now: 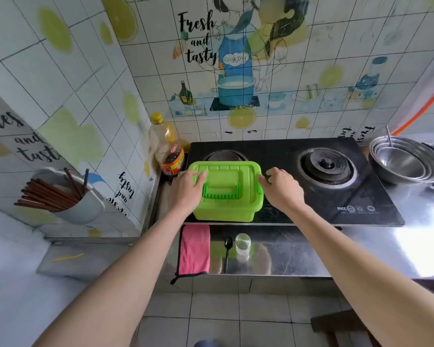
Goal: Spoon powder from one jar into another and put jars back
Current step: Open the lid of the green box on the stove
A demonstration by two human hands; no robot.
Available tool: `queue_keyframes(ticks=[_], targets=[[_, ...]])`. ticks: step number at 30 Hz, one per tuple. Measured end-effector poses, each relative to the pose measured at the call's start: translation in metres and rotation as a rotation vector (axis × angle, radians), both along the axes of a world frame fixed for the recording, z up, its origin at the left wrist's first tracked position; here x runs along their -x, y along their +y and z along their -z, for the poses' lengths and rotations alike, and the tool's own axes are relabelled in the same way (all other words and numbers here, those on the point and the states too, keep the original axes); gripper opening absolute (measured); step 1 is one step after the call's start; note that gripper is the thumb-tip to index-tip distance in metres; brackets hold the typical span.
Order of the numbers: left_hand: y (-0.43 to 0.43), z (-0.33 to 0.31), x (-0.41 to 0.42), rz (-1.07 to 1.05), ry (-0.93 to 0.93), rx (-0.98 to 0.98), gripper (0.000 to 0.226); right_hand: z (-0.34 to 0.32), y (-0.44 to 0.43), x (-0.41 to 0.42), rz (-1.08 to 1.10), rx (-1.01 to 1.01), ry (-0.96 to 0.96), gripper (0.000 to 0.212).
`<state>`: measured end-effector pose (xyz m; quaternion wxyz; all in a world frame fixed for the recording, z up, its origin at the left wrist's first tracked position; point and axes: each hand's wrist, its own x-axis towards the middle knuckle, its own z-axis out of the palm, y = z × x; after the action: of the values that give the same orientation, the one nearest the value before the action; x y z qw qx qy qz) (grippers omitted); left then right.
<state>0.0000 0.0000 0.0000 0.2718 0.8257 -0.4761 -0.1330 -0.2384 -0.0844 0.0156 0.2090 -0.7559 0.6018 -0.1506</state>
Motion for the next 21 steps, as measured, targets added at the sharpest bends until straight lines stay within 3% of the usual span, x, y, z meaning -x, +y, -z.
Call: queue_keyframes(ticks=[6, 11, 15, 21], targets=[[-0.002, 0.016, -0.011, -0.179, 0.003, -0.035, 0.046, 0.017, -0.007, -0.01, 0.073, -0.158, 0.122, 0.052], [-0.011, 0.03, -0.029, -0.223, 0.029, -0.124, 0.049, 0.029, -0.013, -0.02, 0.113, -0.167, 0.167, 0.053], [-0.02, 0.042, -0.041, -0.244, 0.052, -0.134, 0.051, 0.037, -0.016, -0.025, 0.11, -0.125, 0.179, 0.041], [-0.021, 0.049, -0.045, -0.261, 0.053, -0.144, 0.039, 0.043, -0.021, -0.027, 0.107, -0.083, 0.146, 0.034]])
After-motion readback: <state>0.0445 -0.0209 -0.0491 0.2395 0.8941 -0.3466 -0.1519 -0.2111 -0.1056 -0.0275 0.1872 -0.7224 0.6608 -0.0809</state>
